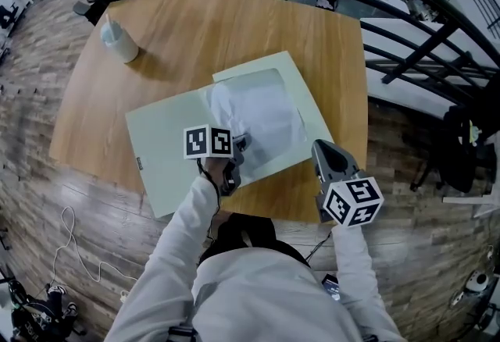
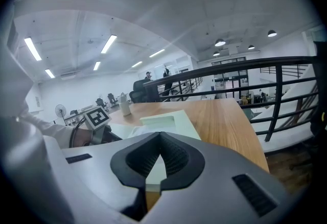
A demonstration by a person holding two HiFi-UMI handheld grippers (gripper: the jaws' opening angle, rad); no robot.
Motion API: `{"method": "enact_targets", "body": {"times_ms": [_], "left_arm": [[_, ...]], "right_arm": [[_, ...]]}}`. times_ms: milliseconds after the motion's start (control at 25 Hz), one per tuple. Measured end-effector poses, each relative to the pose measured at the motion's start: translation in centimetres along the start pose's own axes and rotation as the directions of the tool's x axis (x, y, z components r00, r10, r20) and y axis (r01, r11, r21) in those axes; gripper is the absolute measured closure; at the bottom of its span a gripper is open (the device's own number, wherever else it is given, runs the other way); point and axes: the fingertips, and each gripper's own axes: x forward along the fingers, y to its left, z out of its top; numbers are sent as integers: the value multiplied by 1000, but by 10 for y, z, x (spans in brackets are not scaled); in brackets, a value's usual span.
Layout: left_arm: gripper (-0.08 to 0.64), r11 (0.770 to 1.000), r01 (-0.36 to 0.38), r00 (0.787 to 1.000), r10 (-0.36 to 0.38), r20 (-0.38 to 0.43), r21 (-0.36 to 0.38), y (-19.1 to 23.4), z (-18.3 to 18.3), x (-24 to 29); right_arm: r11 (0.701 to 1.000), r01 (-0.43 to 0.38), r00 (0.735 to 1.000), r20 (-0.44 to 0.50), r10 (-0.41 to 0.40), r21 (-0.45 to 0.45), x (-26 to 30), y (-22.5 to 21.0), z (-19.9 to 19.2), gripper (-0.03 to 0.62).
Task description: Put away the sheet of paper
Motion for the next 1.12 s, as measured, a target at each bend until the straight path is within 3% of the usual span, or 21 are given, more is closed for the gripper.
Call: {"method": "enact_targets", "body": {"times_ms": [360, 640, 1120], "left_arm": [[543, 1000, -4, 1000, 4, -6, 14, -10, 4, 16], [538, 993, -49, 998, 52, -20, 105, -13, 6, 18], [352, 969, -126, 992, 125, 17, 212, -18, 11, 2]], "right_arm": [[1000, 19, 1000, 5, -19, 0, -4, -7, 1, 566], [1000, 26, 1000, 14, -26, 2, -6, -8, 1, 566], [999, 30, 999, 41, -30, -14, -12, 1, 10, 566]]}}
